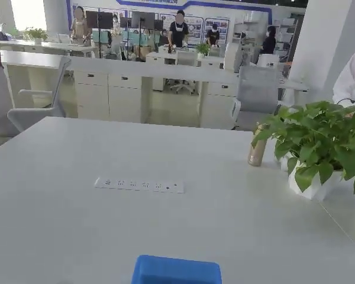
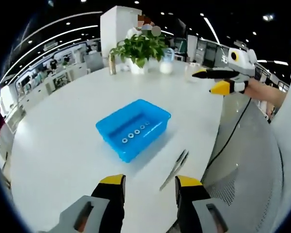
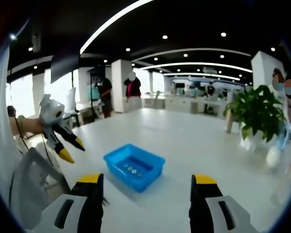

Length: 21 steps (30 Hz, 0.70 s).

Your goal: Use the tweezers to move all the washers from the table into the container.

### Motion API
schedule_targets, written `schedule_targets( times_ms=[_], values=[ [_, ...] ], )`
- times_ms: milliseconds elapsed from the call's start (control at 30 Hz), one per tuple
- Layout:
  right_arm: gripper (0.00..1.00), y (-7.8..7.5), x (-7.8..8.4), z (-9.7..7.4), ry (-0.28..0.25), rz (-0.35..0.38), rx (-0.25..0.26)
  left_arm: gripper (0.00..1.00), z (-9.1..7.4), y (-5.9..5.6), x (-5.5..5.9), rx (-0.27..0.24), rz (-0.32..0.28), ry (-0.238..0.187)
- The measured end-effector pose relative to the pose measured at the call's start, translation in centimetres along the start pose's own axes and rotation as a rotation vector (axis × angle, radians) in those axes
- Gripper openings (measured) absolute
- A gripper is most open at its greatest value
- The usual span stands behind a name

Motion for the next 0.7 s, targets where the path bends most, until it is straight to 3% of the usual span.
schedule_targets(
  times_ms=[100,133,167,233,333,467,600,700],
  values=[
    [0.72,0.0,-0.5,0.0,-0.027,-0.013,-0.009,0.47,-1.7,-0.4,-0.9,-0.063,-0.084,-0.178],
    [0.72,0.0,-0.6,0.0,-0.030,-0.014,-0.010,0.47,-1.8,-0.5,-1.0,-0.066,-0.096,-0.201],
    [0.73,0.0,-0.7,0.0,-0.037,-0.017,-0.012,0.49,-2.2,-0.6,-1.1,-0.081,-0.128,-0.267],
    [0.74,0.0,-0.9,0.1,-0.051,-0.013,-0.009,0.56,-2.8,-0.7,-1.2,-0.120,-0.168,-0.349],
    [0.76,0.0,-1.2,0.1,-0.073,-0.006,-0.008,0.65,-3.6,-0.7,-1.0,-0.192,-0.171,-0.406],
    [0.79,0.0,-1.3,0.1,-0.080,-0.002,0.001,0.68,-4.4,-1.1,-1.1,-0.233,-0.191,-0.493],
    [0.81,-0.1,-1.5,0.2,-0.118,0.037,0.013,0.84,-4.5,-1.2,-1.5,-0.286,-0.202,-0.542],
    [0.88,-0.1,-1.7,0.3,-0.132,0.048,0.021,0.88,-4.8,-1.3,-1.7,-0.320,-0.195,-0.574]
  ],
)
Point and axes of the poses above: the centre of the closed fingertips' face, and the gripper's own axes: z roughly forward along the fingers, y roughly to its left, x roughly out of its underside, the point moved 7 cm from there along -z, roughly backward along the fingers, and after that the axes turned 8 degrees about x, right-handed, at the moved point
